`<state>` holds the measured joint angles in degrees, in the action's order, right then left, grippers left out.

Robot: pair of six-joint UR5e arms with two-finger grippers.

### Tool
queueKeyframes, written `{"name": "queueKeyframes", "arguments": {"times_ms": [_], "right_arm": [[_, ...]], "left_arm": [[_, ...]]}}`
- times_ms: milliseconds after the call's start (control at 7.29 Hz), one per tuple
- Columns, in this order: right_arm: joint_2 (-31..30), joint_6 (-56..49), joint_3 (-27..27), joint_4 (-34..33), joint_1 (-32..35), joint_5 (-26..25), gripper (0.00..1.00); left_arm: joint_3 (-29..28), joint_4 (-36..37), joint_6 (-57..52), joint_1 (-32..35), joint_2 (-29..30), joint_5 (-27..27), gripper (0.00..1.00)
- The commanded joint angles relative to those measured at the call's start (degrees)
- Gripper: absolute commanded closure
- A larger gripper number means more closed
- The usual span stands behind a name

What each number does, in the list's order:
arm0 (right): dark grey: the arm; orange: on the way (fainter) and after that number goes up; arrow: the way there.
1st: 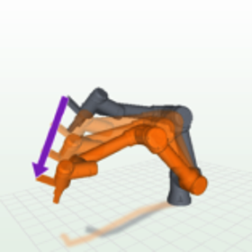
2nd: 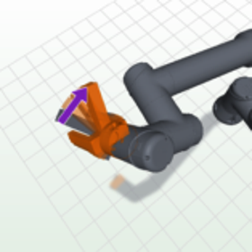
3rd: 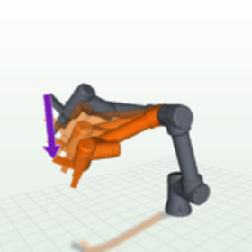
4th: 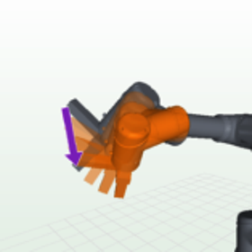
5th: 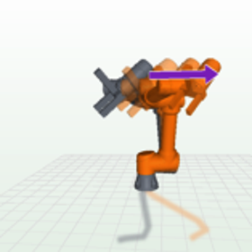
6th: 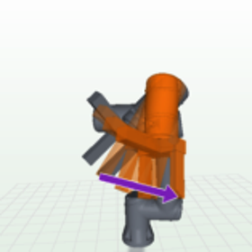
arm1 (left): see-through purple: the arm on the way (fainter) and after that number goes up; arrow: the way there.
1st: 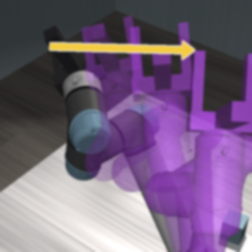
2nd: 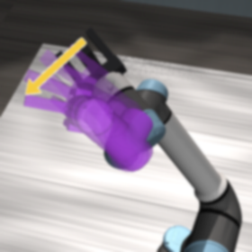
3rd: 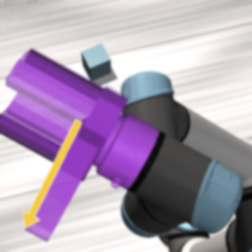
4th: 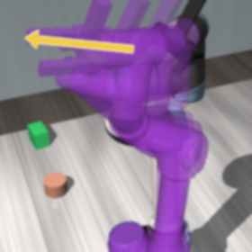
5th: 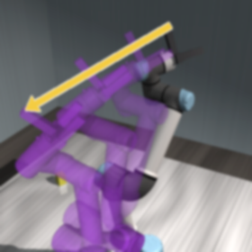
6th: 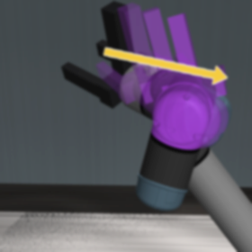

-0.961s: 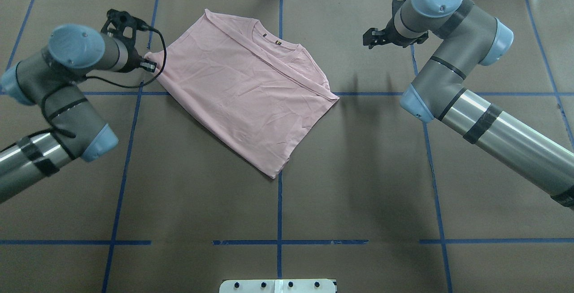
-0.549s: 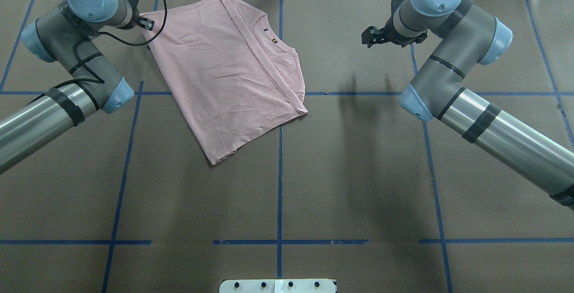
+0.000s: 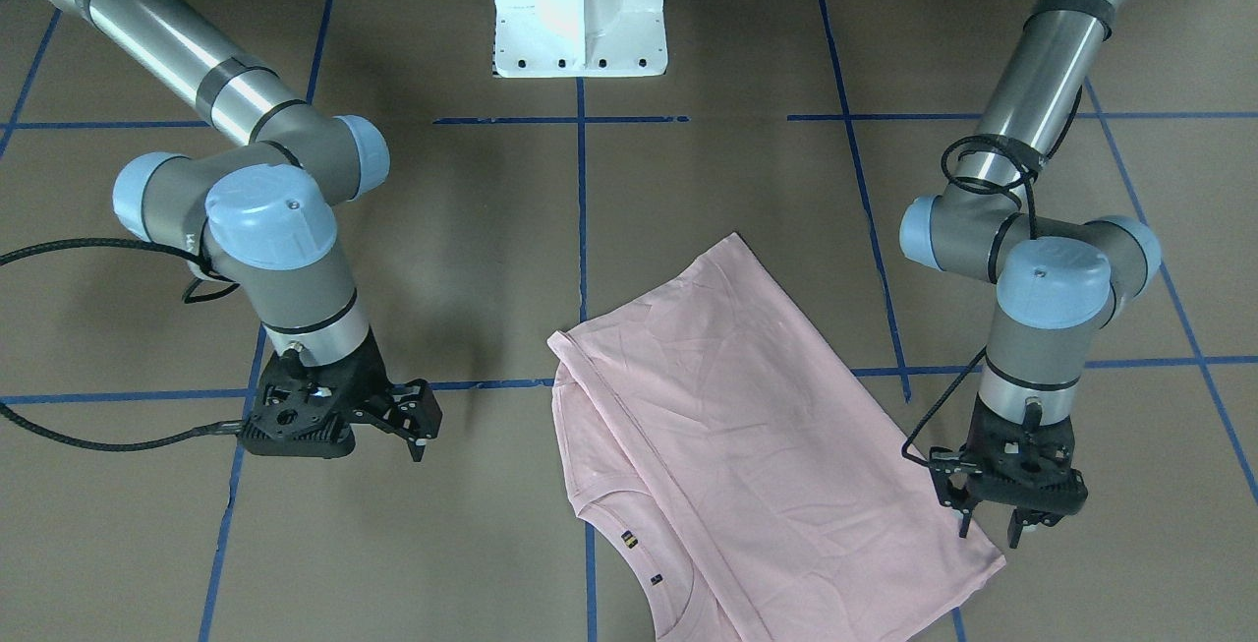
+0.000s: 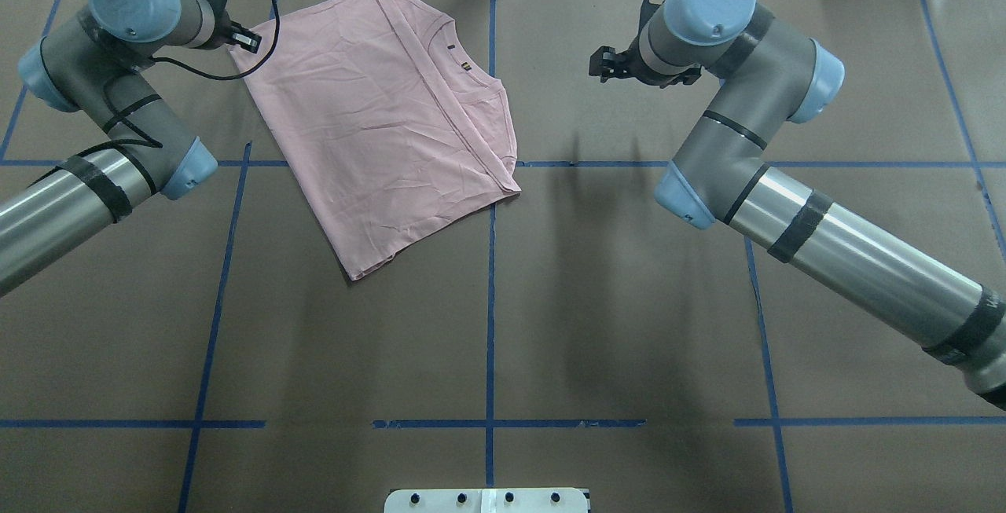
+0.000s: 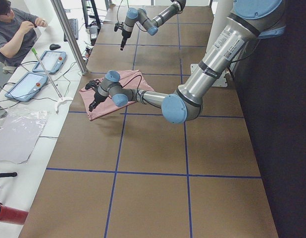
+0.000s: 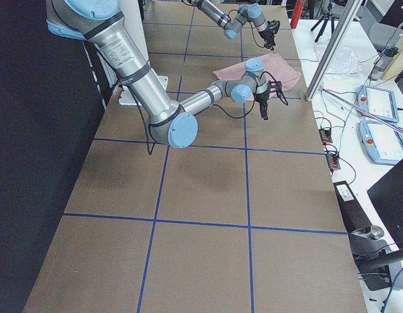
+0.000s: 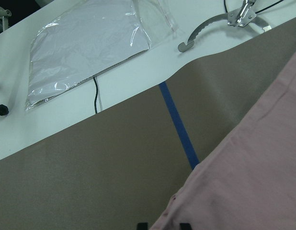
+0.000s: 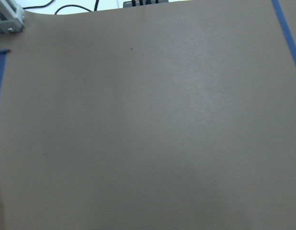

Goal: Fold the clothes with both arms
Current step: 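Lower the right gripper onto the shirt's collar corner nearest it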

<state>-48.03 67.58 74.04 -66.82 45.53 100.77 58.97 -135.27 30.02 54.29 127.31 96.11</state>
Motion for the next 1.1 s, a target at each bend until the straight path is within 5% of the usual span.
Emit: {"name": "queueKeyframes", "arguments": {"times_ms": [0,275,549,961], "right_arm": [[7.99,11.83,-5.53,0.11,-3.76,-2.58,0.19],[13.38,13.10,-12.58,0.03,-6.85,-6.02,0.32],[19.18,12.75,-21.10,0.02,-8.96,-8.92,0.33],[19.11,8.62,-23.68,1.59,-10.63,-12.09,0.42]], "left_arm": [[1.40,-0.61,0.12,0.02,-0.48,3.47,0.00],[1.58,-1.31,0.73,0.02,-0.57,3.56,0.00],[1.67,-1.84,1.70,0.02,-0.84,3.56,0.00],[1.67,-1.84,1.79,0.02,-0.84,3.56,0.00]]}}
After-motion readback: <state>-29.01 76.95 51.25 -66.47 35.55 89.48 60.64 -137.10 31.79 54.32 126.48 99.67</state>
